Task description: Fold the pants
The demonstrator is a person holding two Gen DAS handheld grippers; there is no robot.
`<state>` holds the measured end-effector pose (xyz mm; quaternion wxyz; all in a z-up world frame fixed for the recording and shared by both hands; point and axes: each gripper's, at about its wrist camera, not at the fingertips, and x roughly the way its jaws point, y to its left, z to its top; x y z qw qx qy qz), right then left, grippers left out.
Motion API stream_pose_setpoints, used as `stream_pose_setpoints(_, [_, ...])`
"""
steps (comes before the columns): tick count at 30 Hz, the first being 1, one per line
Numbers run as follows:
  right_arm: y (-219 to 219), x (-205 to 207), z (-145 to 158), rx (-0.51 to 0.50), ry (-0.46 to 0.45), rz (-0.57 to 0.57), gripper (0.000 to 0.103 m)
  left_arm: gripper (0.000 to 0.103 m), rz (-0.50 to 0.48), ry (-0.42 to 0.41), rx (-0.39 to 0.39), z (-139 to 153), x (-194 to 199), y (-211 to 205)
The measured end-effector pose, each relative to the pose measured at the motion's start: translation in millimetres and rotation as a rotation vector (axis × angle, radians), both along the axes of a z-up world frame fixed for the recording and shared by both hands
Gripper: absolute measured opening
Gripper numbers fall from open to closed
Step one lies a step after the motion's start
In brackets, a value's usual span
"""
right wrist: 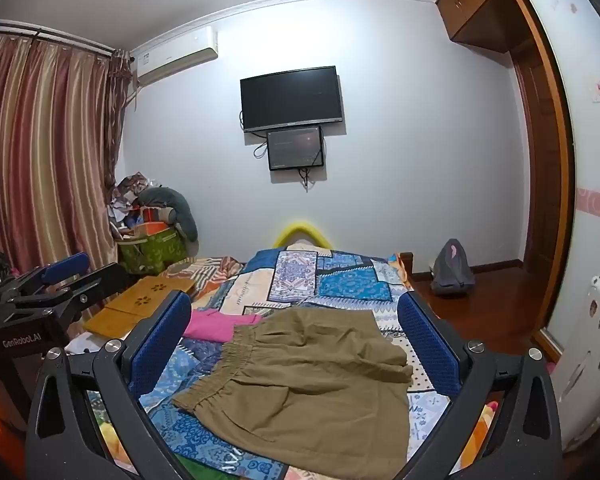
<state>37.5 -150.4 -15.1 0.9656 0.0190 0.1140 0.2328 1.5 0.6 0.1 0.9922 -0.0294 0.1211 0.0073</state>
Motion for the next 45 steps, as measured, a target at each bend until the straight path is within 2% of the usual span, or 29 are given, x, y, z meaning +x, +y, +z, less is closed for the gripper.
stream_pose_setpoints(1, [0,0,0,-0.001,0.002,0.000,0.103,0.103,-0.002,-0.025,0.030,0,-2,-2])
stream_pose_setpoints(10, [-1,0,2,-0.006,0.006,-0.001,0.103,0.103,-0.011,-0.017,0.015,6,2,-6])
stream_pose_setpoints(11, [-2,0,3,-0.006,0.005,-0.001,0.103,0.103,-0.015,-0.019,0.013,-1,-1,-4])
stream_pose_setpoints(20, [-2,3,-5,-0.006,0.010,-0.005,0.103,0.103,-0.016,-0.014,0.008,-2,-1,-1])
stream_pose_setpoints(45, [-6,5,1,0.000,0.020,-0.013,0.103,0.103,-0.008,0.013,-0.006,-12,8,1])
